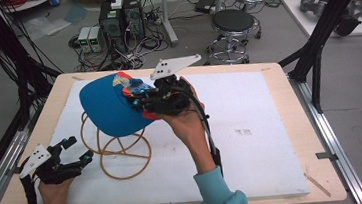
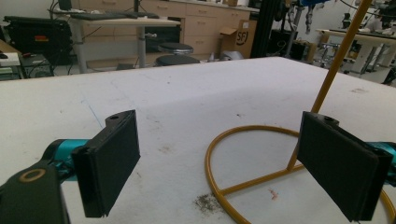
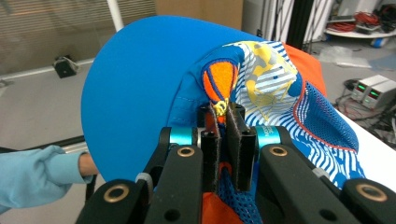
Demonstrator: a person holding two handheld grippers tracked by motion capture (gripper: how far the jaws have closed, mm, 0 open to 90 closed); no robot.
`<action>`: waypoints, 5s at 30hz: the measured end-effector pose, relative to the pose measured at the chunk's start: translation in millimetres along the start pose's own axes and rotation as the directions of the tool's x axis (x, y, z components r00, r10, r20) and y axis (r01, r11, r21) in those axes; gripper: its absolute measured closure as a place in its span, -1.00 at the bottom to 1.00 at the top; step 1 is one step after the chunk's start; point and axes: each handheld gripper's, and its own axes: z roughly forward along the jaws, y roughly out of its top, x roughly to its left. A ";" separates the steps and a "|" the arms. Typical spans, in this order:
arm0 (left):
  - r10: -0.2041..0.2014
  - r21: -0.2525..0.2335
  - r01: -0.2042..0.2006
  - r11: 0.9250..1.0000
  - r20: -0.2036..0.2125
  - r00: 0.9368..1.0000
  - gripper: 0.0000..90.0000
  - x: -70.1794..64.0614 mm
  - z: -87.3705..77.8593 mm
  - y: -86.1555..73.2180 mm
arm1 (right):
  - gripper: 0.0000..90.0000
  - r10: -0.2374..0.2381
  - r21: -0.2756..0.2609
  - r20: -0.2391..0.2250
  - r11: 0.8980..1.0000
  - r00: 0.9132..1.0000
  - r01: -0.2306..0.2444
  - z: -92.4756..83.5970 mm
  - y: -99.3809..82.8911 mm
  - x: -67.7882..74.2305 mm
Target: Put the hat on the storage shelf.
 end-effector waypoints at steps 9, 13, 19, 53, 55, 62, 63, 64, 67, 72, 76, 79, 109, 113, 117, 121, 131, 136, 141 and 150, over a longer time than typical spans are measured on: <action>-0.004 -0.001 0.004 1.000 0.003 1.000 -0.70 0.4 0.2 0.0 | 0.89 -0.006 -0.010 -0.041 1.000 0.999 0.005 14.4 4.7 6.2; -0.007 -0.002 0.007 1.000 0.003 1.000 -0.70 0.4 0.3 0.0 | 0.89 -0.011 -0.004 -0.051 1.000 0.999 0.011 19.2 7.3 9.5; -0.004 0.001 0.004 1.000 0.004 1.000 -0.70 0.3 0.2 0.1 | 0.89 -0.029 -0.004 -0.073 1.000 0.997 0.029 27.0 12.6 16.0; -0.004 0.000 0.004 1.000 0.005 1.000 -0.70 0.2 0.2 0.1 | 0.81 -0.128 0.061 -0.159 0.988 0.979 0.140 65.6 21.1 39.5; -0.004 0.000 0.004 1.000 0.005 1.000 -0.70 0.2 0.2 0.1 | 0.77 -0.135 0.066 -0.153 0.987 0.979 0.147 66.4 21.2 40.5; -0.005 0.001 0.005 1.000 0.004 1.000 -0.70 0.4 0.2 0.1 | 0.76 -0.137 0.057 -0.171 0.987 0.976 0.149 70.7 23.4 44.0; -0.005 0.001 0.005 1.000 0.005 1.000 -0.70 0.3 0.3 0.1 | 0.76 -0.144 0.065 -0.167 0.985 0.975 0.157 71.8 23.9 44.8; -0.004 0.000 0.004 1.000 0.005 1.000 -0.70 0.4 0.2 0.1 | 0.76 -0.148 0.066 -0.165 0.985 0.975 0.160 72.3 24.0 44.8; 0.003 0.002 -0.003 1.000 0.007 1.000 -0.70 0.2 0.1 0.1 | 0.75 -0.147 0.061 -0.167 0.985 0.975 0.159 72.4 24.0 44.6; 0.002 0.000 -0.002 1.000 0.008 1.000 -0.69 0.3 0.0 0.1 | 0.48 -0.139 0.044 -0.152 0.988 0.978 0.148 68.9 23.4 44.4; 0.004 0.001 -0.004 1.000 0.009 1.000 -0.69 0.2 -0.1 0.0 | 0.19 -0.128 0.027 -0.127 0.991 0.984 0.132 64.3 20.9 43.4; 0.004 0.001 -0.004 1.000 0.010 1.000 -0.69 0.1 0.0 0.1 | -0.03 -0.109 0.008 -0.089 0.994 0.990 0.110 57.8 17.2 41.9; 0.035 0.018 -0.036 0.999 0.036 0.999 -0.70 -2.9 -5.3 0.5 | -0.73 0.032 -0.202 0.304 0.979 0.952 0.031 -83.7 -105.6 10.6; 0.041 0.022 -0.042 0.999 0.035 0.999 -0.70 -4.8 -8.1 0.3 | -0.74 0.080 -0.228 0.349 0.974 0.934 0.002 -96.4 -134.7 8.0; 0.041 0.021 -0.042 0.999 0.035 0.999 -0.70 -5.0 -11.9 -0.2 | -0.74 0.068 -0.202 0.408 0.979 0.911 0.018 -103.5 -154.5 8.2; 0.037 0.017 -0.038 0.999 0.038 0.999 -0.70 -4.3 -14.2 -0.6 | -0.74 0.090 -0.216 0.456 0.976 0.885 0.012 -114.2 -178.6 6.9; 0.041 0.013 -0.042 0.999 0.038 0.998 -0.70 -5.8 -15.7 -0.9 | -0.74 0.139 -0.243 0.575 0.970 0.806 0.006 -133.9 -229.2 2.9; 0.040 0.014 -0.041 0.999 0.039 0.998 -0.70 -6.0 -17.1 -1.2 | -0.74 0.153 -0.244 0.601 0.970 0.784 -0.002 -133.8 -248.6 1.4; 0.040 0.012 -0.041 0.999 0.039 0.998 -0.70 -6.4 -18.6 -1.3 | -0.74 0.165 -0.249 0.617 0.968 0.769 -0.008 -133.5 -263.5 -0.3; 0.042 0.012 -0.042 0.999 0.040 0.998 -0.70 -6.8 -19.9 -1.5 | -0.74 0.178 -0.261 0.620 0.965 0.765 -0.013 -128.7 -276.9 -3.3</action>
